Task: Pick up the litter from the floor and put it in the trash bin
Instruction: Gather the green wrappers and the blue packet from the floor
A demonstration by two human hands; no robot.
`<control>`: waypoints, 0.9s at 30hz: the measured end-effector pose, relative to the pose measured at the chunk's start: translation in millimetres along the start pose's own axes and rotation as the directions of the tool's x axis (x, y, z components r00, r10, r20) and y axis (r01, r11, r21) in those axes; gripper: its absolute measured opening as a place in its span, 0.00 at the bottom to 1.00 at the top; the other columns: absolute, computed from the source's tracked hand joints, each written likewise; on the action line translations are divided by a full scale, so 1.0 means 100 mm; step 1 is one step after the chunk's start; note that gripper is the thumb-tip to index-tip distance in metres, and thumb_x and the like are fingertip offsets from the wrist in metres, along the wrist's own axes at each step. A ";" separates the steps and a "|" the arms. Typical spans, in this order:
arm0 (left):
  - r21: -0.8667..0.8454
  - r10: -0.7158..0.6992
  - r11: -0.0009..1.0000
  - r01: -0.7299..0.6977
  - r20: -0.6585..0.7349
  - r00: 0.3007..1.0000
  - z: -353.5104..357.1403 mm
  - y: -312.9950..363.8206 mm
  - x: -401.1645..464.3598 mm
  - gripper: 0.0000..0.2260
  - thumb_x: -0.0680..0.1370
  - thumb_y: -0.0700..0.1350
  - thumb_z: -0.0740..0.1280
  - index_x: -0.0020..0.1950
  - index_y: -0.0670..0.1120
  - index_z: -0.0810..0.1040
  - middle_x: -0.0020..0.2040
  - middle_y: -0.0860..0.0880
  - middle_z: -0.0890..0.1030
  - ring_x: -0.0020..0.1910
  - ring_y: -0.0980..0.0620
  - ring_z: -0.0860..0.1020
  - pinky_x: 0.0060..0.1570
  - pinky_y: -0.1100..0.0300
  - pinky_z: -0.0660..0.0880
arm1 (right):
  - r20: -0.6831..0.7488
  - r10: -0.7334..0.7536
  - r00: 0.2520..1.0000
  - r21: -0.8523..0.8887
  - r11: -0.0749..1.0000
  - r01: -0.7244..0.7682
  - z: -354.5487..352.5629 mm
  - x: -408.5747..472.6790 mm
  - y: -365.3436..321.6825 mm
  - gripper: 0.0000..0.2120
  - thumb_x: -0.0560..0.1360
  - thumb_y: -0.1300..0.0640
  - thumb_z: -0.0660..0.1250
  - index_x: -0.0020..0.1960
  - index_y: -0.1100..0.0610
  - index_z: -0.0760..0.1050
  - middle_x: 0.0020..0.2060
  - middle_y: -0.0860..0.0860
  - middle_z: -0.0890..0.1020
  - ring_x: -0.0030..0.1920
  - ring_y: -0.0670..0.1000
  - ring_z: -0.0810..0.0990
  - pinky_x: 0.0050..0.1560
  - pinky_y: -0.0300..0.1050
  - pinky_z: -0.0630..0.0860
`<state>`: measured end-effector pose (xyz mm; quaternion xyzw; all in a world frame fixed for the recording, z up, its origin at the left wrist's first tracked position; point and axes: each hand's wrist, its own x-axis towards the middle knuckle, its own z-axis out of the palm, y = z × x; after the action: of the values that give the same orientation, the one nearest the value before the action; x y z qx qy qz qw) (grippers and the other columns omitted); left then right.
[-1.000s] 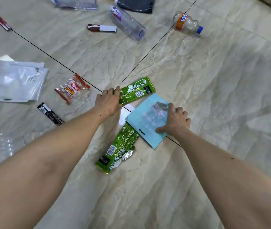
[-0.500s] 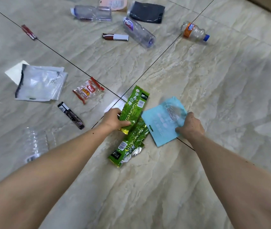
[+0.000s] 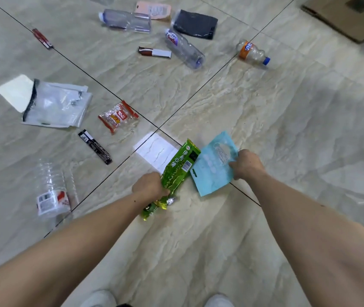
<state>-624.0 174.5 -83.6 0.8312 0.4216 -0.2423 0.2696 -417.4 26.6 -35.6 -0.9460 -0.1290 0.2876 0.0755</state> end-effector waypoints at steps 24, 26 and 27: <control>-0.652 -0.559 0.555 0.517 0.167 0.812 -3.87 -1.32 -3.79 0.11 0.80 0.45 0.58 0.59 0.39 0.66 0.49 0.41 0.77 0.46 0.45 0.77 0.40 0.56 0.71 | 0.298 -0.421 0.857 -0.187 0.855 0.485 -2.67 -3.71 -3.32 0.09 0.76 0.56 0.60 0.51 0.58 0.76 0.48 0.60 0.84 0.50 0.59 0.83 0.50 0.51 0.80; -0.685 -0.591 0.510 0.520 0.160 0.791 -4.04 -1.49 -4.05 0.10 0.78 0.43 0.60 0.56 0.40 0.69 0.51 0.39 0.78 0.47 0.43 0.77 0.41 0.56 0.70 | 0.329 -0.466 0.821 -0.224 0.807 0.547 -2.71 -3.96 -3.59 0.08 0.76 0.59 0.59 0.51 0.59 0.75 0.50 0.60 0.83 0.51 0.59 0.83 0.51 0.51 0.80; -0.699 -0.612 0.486 0.525 0.158 0.775 -4.11 -1.61 -4.17 0.09 0.77 0.43 0.60 0.55 0.39 0.70 0.51 0.39 0.79 0.46 0.43 0.77 0.40 0.57 0.70 | 0.347 -0.493 0.798 -0.236 0.777 0.583 -2.70 -4.09 -3.75 0.07 0.76 0.60 0.59 0.51 0.59 0.75 0.50 0.60 0.83 0.51 0.59 0.83 0.51 0.51 0.80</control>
<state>-905.1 285.3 443.4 0.4855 0.7456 -0.0888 0.4478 -668.2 248.3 482.9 -0.8197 -0.4516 0.3515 -0.0227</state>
